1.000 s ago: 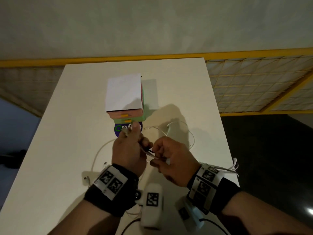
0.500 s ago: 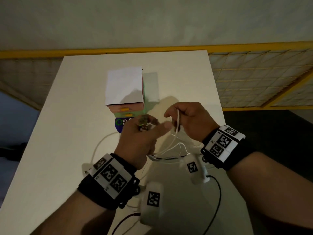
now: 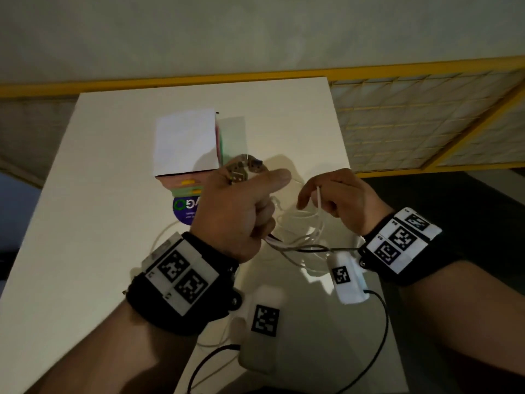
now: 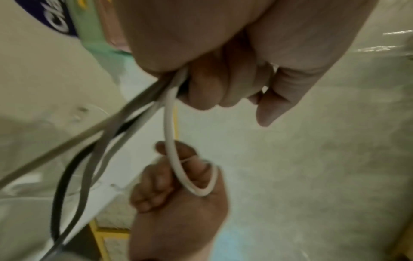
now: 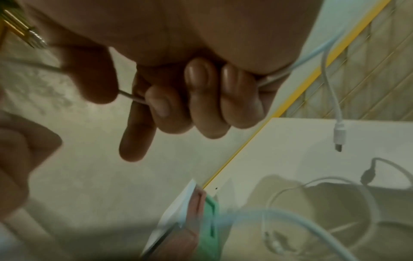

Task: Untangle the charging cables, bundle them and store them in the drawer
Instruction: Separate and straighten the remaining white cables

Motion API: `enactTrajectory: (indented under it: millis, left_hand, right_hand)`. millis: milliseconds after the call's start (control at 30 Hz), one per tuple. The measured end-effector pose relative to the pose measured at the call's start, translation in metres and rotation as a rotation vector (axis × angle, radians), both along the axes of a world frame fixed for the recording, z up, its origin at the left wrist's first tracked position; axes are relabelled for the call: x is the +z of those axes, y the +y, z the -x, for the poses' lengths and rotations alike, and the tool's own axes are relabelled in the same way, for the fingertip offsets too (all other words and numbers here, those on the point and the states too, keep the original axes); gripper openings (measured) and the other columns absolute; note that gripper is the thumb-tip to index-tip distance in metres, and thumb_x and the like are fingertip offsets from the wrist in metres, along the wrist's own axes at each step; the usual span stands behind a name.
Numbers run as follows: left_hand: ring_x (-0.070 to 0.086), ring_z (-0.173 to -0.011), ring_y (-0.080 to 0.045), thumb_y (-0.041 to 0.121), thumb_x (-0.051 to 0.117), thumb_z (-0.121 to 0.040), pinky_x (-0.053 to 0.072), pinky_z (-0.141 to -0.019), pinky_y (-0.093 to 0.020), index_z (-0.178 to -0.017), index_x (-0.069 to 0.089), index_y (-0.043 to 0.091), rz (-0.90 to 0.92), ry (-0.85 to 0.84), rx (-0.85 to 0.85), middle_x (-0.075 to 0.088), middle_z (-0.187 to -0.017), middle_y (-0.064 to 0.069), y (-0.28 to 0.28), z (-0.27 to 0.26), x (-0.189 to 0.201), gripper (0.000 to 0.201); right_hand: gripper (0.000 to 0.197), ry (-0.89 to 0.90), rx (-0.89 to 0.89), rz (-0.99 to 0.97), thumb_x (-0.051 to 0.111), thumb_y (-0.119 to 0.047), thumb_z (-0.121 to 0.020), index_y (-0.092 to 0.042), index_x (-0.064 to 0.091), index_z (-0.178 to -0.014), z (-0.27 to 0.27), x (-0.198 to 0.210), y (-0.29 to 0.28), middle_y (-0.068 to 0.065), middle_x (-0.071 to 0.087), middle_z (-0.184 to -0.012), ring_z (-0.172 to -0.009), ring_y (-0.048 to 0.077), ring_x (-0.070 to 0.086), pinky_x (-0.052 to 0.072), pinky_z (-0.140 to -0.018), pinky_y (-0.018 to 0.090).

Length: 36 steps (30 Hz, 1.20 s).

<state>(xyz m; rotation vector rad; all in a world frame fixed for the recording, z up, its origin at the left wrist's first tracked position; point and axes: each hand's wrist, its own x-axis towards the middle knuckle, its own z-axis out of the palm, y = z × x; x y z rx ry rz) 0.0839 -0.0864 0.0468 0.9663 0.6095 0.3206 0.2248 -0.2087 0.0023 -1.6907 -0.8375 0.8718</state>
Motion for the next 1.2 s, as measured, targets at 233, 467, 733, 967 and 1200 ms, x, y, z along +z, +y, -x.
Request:
enactTrajectory:
  millis: [233,467,733,967,1200]
  left_hand:
    - [0.015,-0.029,-0.006,0.011,0.06,-0.08,0.017,-0.04,-0.013,-0.05,0.039,0.021,0.061,-0.183,-0.144,0.023,-0.039,0.009,-0.037,-0.043,0.031,0.038]
    - [0.017,-0.028,-0.006,0.011,0.06,-0.08,0.019,-0.04,-0.013,-0.049,0.043,0.02,0.051,-0.195,-0.183,0.026,-0.038,0.009,-0.086,-0.078,0.04,0.036]
    - [0.018,-0.029,-0.005,0.014,0.058,-0.082,0.013,-0.04,-0.016,-0.053,0.034,0.021,0.093,-0.235,-0.245,0.026,-0.038,0.01,-0.122,-0.103,0.055,0.038]
    - [0.014,-0.03,-0.007,0.014,0.063,-0.08,0.014,-0.04,-0.015,-0.05,0.04,0.021,-0.03,-0.172,-0.231,0.024,-0.039,0.009,-0.138,-0.117,0.052,0.038]
    - [0.015,-0.032,-0.011,0.002,0.068,-0.083,0.015,-0.041,-0.02,-0.062,0.034,0.02,-0.138,0.023,-0.199,0.025,-0.04,0.006,-0.142,-0.111,0.016,0.044]
  right_hand:
    - [0.028,0.014,-0.109,0.081,0.051,-0.025,-0.078,-0.02,0.077,-0.067,-0.033,-0.03,-0.05,-0.01,0.048,-0.047,-0.054,0.016,0.041,0.033,-0.061,0.03]
    - [0.027,0.089,-0.114,0.146,0.053,-0.029,-0.076,-0.019,0.071,-0.059,-0.043,-0.041,-0.098,-0.005,0.06,-0.054,-0.056,0.007,0.052,0.042,-0.063,0.034]
    - [0.038,0.079,-0.19,0.027,0.048,-0.033,-0.085,-0.007,0.076,-0.079,-0.066,-0.025,-0.141,0.031,0.055,-0.064,-0.055,0.036,0.044,0.038,-0.053,0.04]
    - [0.03,0.076,-0.158,0.088,0.053,-0.026,-0.085,-0.021,0.071,-0.062,-0.065,-0.029,-0.161,0.018,0.057,-0.069,-0.064,0.038,0.054,0.045,-0.066,0.052]
    - [0.058,0.221,-0.131,-0.095,0.054,-0.015,-0.058,-0.003,0.066,-0.114,-0.059,-0.022,-0.156,0.015,0.07,-0.113,-0.109,0.034,0.065,0.05,-0.094,0.061]
